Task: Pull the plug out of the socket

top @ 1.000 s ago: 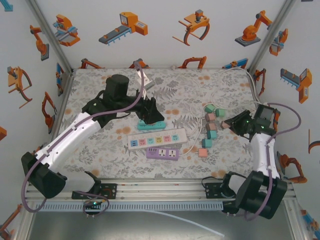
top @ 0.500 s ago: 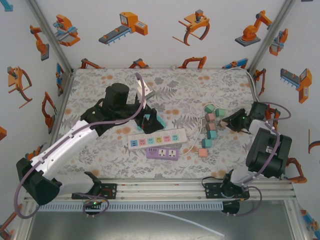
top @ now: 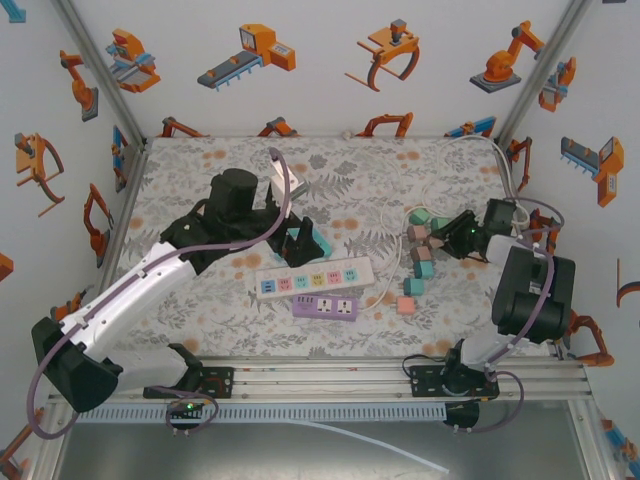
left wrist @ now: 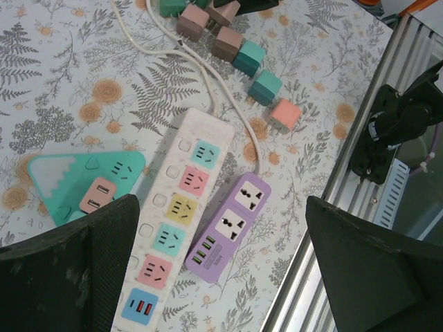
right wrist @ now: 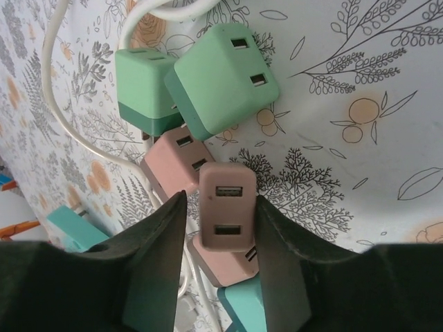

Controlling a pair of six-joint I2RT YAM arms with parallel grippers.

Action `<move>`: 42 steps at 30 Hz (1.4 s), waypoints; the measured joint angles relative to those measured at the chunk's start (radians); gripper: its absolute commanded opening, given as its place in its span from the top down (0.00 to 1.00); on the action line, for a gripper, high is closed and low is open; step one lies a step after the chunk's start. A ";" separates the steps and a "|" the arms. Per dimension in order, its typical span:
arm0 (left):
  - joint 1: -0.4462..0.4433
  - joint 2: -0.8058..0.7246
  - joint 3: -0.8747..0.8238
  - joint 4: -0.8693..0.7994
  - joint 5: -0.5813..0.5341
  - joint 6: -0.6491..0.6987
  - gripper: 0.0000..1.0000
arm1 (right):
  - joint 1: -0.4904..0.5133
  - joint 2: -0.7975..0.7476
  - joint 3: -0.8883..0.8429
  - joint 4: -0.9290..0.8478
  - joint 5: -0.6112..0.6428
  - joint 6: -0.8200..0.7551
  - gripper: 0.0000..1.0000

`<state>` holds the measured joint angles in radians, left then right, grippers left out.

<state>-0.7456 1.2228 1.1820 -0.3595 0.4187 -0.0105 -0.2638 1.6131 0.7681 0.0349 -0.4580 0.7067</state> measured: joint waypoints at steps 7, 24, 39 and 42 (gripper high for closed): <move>0.000 0.002 0.000 0.000 -0.001 0.000 0.03 | 0.001 0.000 0.018 -0.069 0.043 -0.026 0.46; 0.000 0.002 0.000 0.000 -0.090 -0.002 0.03 | 0.056 -0.188 0.213 -0.275 0.210 -0.181 0.44; 0.121 -0.031 -0.101 0.123 -0.225 -0.167 0.03 | 0.711 -0.169 0.425 -0.130 0.121 -0.801 0.39; 0.141 -0.060 -0.126 0.118 -0.280 -0.211 0.03 | 0.800 -0.102 0.449 -0.130 0.074 -0.959 0.36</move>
<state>-0.6048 1.1625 1.0565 -0.2413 0.1383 -0.2211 0.5362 1.5108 1.2167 -0.0952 -0.3840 -0.2520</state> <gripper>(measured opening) 0.971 0.620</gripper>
